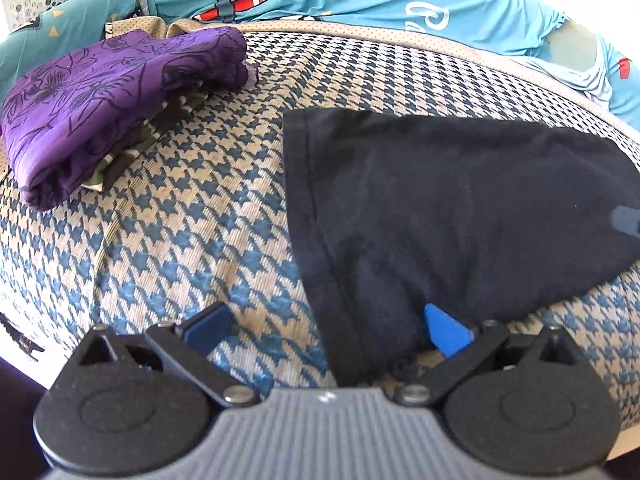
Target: Fold clothes
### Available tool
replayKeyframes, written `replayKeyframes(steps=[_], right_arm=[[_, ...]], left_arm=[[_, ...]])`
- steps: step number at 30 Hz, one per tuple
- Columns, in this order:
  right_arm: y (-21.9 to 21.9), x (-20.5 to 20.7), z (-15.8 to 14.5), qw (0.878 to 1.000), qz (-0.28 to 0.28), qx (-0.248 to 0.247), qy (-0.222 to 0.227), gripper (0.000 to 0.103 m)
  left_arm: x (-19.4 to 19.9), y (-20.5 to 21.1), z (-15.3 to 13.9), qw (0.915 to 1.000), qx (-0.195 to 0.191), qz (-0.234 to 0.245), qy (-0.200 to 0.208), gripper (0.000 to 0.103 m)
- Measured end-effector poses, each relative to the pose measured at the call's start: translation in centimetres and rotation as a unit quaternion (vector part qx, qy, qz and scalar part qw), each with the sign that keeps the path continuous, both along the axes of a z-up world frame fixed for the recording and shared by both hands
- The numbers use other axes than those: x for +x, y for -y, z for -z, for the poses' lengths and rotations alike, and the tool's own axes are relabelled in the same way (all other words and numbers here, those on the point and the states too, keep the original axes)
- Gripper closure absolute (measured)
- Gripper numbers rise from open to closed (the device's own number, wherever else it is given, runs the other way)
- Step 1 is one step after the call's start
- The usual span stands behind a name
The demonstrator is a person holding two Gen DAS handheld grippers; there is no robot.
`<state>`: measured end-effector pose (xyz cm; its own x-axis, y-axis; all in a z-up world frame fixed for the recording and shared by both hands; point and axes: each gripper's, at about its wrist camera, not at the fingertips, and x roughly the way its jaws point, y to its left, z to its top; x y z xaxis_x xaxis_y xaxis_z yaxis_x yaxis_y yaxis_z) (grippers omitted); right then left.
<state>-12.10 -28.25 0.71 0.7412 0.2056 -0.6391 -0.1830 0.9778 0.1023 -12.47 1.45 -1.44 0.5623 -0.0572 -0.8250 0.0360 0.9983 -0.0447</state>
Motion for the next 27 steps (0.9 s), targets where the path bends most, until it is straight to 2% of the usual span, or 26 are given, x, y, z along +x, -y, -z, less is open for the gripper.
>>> replayKeyframes(steps=[9,16,21,27], right_arm=[[-5.4,-1.4,1.0,0.996,-0.091,-0.010,-0.010,0.059],[-7.0,-2.2,1.5,0.994,-0.106,-0.009,-0.025,0.058],[-7.8,-2.8,1.6,0.992,-0.120,-0.018,-0.023,0.058],[-8.5,-3.3,1.9,0.988,-0.147,0.010,-0.038,0.058]], left_arm=[[-0.4,-0.5,-0.1,0.9999,0.000,0.004,-0.011,0.000],[-0.1,-1.3,-0.5,0.9996,-0.012,-0.023,-0.008,0.000],[0.5,-1.6,-0.6,0.9994,0.006,-0.032,-0.007,0.000],[0.4,-1.9,-1.6,0.9992,0.005,-0.037,0.013,0.000]])
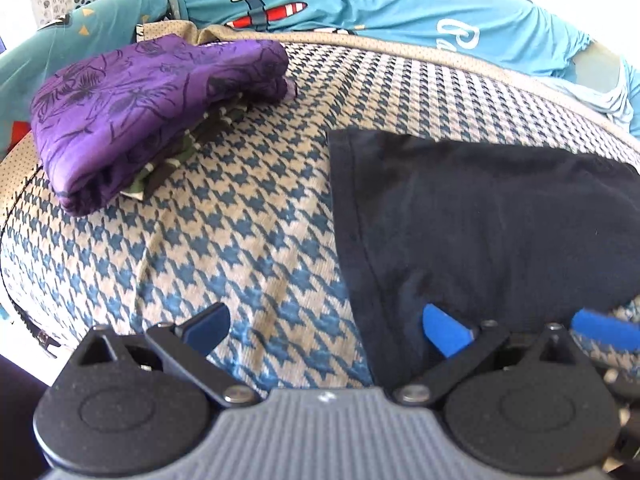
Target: Fold clothes
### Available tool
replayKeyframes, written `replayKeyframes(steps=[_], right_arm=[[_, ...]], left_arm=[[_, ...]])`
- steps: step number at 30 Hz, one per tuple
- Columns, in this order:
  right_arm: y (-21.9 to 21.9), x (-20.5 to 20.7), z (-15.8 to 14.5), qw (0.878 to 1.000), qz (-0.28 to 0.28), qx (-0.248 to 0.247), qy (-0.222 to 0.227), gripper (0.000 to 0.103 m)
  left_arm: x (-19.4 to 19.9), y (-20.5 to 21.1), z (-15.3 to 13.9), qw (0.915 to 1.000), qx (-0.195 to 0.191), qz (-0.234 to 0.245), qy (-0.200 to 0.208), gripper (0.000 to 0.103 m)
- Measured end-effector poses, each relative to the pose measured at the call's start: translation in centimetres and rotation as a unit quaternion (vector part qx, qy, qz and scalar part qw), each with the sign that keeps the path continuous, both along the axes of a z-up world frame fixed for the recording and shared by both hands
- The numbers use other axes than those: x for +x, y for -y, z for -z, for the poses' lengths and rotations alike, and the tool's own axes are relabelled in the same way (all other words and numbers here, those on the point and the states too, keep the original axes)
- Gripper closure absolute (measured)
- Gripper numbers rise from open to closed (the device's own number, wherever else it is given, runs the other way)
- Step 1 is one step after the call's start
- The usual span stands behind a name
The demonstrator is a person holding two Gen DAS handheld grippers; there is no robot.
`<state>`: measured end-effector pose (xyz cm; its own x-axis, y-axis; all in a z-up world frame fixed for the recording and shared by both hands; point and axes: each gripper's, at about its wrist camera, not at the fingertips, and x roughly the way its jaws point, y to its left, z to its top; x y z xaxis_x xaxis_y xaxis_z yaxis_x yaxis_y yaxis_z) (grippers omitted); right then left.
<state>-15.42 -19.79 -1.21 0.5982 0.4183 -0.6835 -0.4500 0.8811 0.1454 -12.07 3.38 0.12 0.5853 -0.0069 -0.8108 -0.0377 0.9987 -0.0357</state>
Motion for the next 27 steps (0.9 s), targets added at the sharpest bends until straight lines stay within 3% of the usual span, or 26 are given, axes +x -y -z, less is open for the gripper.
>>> replayKeyframes(steps=[11,27], right_arm=[[-2.4,-0.8,0.8,0.999,-0.033,-0.013,-0.004,0.058],[-3.0,0.1,1.7,0.996,-0.007,0.060,-0.062,0.057]], left_arm=[[0.4,-0.5,0.4,0.9997,0.002,-0.011,-0.020,0.000],[0.6,-1.3,0.3,0.9993,-0.012,-0.020,-0.027,0.000]])
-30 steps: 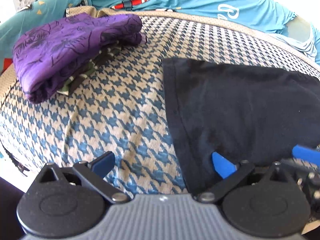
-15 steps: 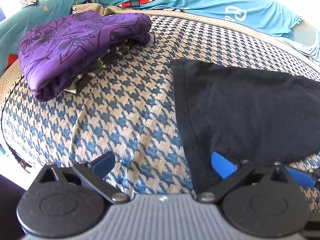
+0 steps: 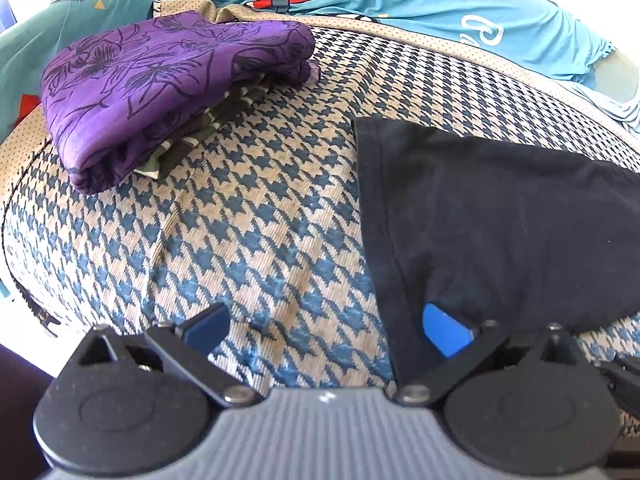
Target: Fold clothes
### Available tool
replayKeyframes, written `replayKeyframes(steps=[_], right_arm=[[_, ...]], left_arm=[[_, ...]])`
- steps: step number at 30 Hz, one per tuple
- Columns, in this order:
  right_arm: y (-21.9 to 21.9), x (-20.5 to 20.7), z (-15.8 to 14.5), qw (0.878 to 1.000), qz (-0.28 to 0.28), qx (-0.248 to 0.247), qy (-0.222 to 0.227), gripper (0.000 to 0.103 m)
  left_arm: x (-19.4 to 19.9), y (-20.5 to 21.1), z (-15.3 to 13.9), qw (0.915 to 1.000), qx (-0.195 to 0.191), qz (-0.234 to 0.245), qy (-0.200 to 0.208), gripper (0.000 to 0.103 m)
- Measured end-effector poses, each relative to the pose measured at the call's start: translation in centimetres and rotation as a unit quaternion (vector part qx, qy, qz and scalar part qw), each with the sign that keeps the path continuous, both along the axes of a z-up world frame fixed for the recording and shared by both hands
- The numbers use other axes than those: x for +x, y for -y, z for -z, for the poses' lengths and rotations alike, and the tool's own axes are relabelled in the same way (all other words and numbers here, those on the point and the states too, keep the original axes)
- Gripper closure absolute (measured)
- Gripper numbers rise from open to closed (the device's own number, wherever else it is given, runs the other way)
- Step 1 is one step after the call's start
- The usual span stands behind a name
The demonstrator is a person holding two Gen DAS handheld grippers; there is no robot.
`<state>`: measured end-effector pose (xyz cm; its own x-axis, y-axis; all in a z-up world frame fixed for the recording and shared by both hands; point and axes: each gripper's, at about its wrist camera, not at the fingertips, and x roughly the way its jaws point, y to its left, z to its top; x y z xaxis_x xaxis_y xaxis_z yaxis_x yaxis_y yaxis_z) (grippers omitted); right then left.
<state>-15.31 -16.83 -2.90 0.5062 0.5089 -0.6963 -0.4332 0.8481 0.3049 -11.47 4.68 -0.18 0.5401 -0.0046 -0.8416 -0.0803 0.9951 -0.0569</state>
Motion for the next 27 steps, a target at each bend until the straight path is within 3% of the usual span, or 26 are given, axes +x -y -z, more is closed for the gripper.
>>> replayKeyframes(steps=[13,27], right_arm=[[0.6,-0.5,0.5,0.997,0.007,0.057,-0.045,0.057],[0.8,-0.7,1.5,0.991,0.060,0.114,-0.047,0.057]], left_arm=[[0.1,-0.4,-0.2,0.9998,-0.013,-0.011,0.005,0.000],[0.0,-2.2,-0.7,0.9969,-0.046,-0.061,0.018,0.000]])
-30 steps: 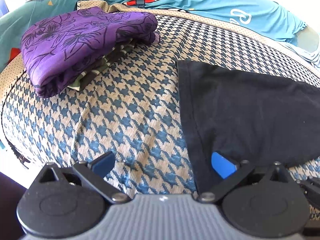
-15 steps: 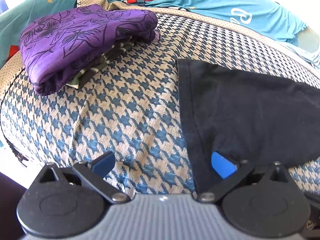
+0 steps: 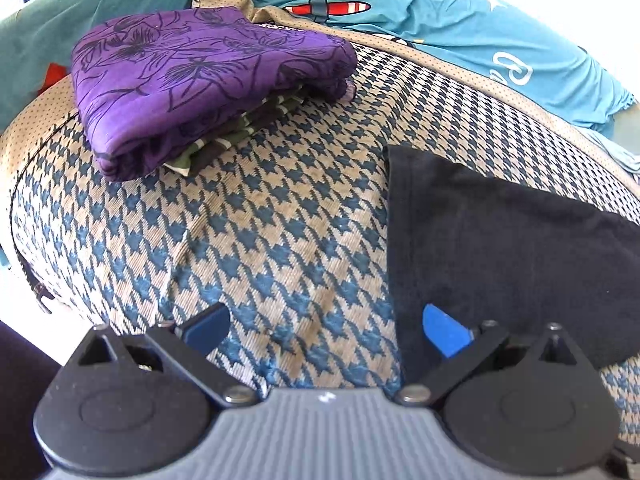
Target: Fold clothes
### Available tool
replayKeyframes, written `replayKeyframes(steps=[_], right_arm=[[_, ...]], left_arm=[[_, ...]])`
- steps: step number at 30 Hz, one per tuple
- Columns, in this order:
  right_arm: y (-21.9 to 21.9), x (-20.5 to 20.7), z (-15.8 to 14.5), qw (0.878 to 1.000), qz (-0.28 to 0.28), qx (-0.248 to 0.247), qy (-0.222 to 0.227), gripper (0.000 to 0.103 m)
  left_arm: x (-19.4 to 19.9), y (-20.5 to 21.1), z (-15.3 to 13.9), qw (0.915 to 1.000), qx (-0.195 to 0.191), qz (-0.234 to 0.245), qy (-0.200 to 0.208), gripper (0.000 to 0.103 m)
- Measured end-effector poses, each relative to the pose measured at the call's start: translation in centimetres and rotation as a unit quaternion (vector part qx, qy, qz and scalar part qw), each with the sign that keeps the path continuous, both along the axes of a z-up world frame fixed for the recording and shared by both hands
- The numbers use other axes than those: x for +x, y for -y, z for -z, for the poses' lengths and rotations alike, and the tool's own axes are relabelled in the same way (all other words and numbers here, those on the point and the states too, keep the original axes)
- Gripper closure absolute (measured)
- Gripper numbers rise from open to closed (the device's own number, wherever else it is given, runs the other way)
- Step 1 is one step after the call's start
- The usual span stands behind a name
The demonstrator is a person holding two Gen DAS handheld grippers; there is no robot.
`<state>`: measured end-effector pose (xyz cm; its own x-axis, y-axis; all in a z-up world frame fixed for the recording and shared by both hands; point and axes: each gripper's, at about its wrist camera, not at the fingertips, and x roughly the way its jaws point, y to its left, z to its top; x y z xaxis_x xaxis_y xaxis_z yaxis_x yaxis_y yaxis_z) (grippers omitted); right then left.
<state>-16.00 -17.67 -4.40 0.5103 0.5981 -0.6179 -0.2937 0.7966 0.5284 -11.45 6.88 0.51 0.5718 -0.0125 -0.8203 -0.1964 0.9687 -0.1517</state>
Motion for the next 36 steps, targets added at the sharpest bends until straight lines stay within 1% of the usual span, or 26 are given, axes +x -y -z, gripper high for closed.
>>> replayKeyframes(steps=[8,13,19,25,26,27,28,29,30,31,33,36], right_arm=[[0.5,0.6,0.9,0.997,0.044,0.065,-0.027,0.056],[0.4,1.1,1.4,0.993,0.068,0.088,-0.039,0.056],[-0.2,1.4,1.4,0.993,0.078,0.087,-0.032,0.056],[-1.0,1.8,1.5,0.992,0.092,0.082,-0.022,0.057],[-1.0,1.9,1.5,0.992,0.096,0.082,-0.022,0.061],[-1.1,2.1,1.6,0.991,0.100,0.081,-0.022,0.072],[-1.1,2.3,1.7,0.991,0.103,0.080,-0.026,0.077],[-0.9,2.6,1.8,0.990,0.106,0.083,-0.034,0.087],[-0.6,2.9,2.0,0.989,0.111,0.089,-0.043,0.092],[-0.3,3.1,2.2,0.987,0.116,0.099,-0.054,0.093],[0.4,3.5,2.3,0.982,0.121,0.123,-0.072,0.095],[1.1,3.5,1.8,0.979,0.124,0.147,-0.074,0.095]], left_arm=[[-0.1,-0.3,0.0,0.9997,-0.022,-0.009,-0.001,0.000],[-0.1,-0.3,-0.1,0.9996,-0.027,-0.012,0.003,0.000],[-0.1,-0.5,-0.1,0.9995,-0.023,-0.020,0.005,0.000],[-0.1,-0.9,0.0,0.9987,-0.045,-0.025,0.005,0.000],[0.0,-0.9,0.1,0.9983,-0.053,-0.025,0.003,0.000],[0.0,-1.0,0.2,0.9978,-0.062,-0.025,0.001,0.000],[0.0,-1.1,0.3,0.9972,-0.070,-0.025,-0.001,0.000],[0.1,-1.2,0.3,0.9966,-0.079,-0.026,-0.002,0.000],[0.1,-1.3,0.3,0.9962,-0.083,-0.027,-0.002,0.000],[0.2,-1.4,0.3,0.9957,-0.088,-0.028,-0.001,0.000],[0.3,-1.7,0.3,0.9935,-0.110,-0.029,0.001,0.000],[0.6,-2.0,0.2,0.9889,-0.146,-0.027,0.005,0.000]])
